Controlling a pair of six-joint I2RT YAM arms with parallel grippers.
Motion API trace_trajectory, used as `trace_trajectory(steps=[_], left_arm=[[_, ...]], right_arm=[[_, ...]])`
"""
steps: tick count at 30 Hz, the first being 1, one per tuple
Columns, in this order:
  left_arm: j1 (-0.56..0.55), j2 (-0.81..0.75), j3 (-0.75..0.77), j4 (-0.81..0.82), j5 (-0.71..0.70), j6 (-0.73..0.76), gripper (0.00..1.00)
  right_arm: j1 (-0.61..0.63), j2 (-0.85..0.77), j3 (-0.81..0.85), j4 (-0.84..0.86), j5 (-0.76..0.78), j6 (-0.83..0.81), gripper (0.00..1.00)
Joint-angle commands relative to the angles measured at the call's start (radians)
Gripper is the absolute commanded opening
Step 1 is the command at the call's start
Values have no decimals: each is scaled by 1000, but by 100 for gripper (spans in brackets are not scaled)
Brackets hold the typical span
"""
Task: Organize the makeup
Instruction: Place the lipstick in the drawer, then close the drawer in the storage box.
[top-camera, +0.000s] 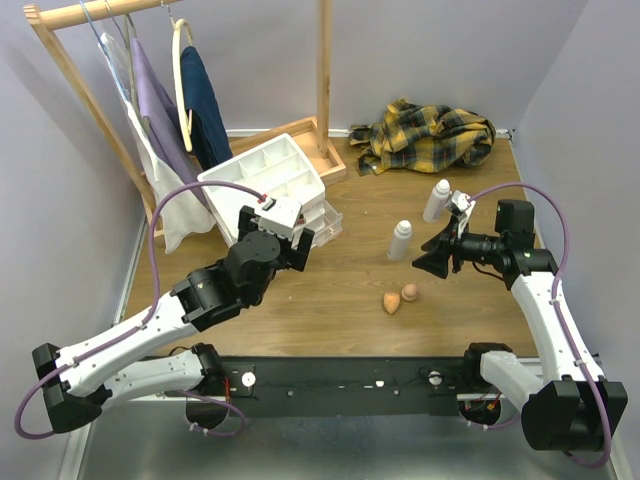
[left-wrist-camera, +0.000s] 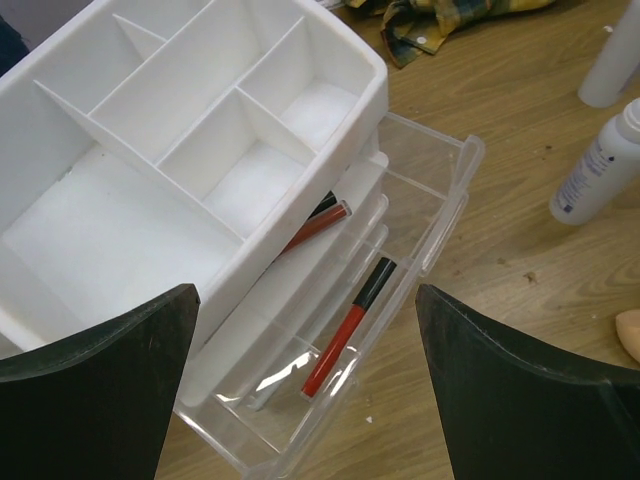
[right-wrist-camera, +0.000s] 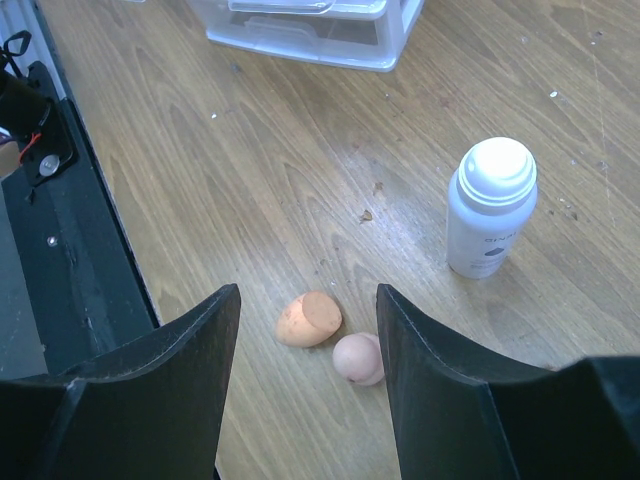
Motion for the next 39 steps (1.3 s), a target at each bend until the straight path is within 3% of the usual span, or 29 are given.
trace_trajectory(steps=[1, 9, 19, 22, 25, 26, 29, 32, 39], left_arm=[[3, -28, -18, 51, 124, -26, 99], [3, -28, -34, 126, 346, -29, 99], [4, 67, -31, 132, 455, -29, 97], [6, 89, -30, 128, 467, -30, 86], [14, 106, -30, 122, 475, -34, 64], [15, 109, -30, 119, 469, -32, 51], [27, 126, -28, 102, 457, -35, 34], [35, 155, -21, 76, 422, -34, 23], [38, 245, 8, -1, 251, -8, 13]], right_arm=[[-8, -14, -9, 0, 13, -14, 65], [-8, -14, -8, 0, 13, -16, 65], [-8, -15, -9, -5, 13, -19, 65], [-8, -15, -9, -5, 13, -19, 65], [-8, -15, -8, -5, 15, -19, 65], [-8, -15, -8, -3, 15, -19, 65], [-8, -15, -9, -5, 15, -19, 65], [-8, -17, -8, -5, 15, -19, 65], [-8, -18, -9, -5, 16, -19, 65]])
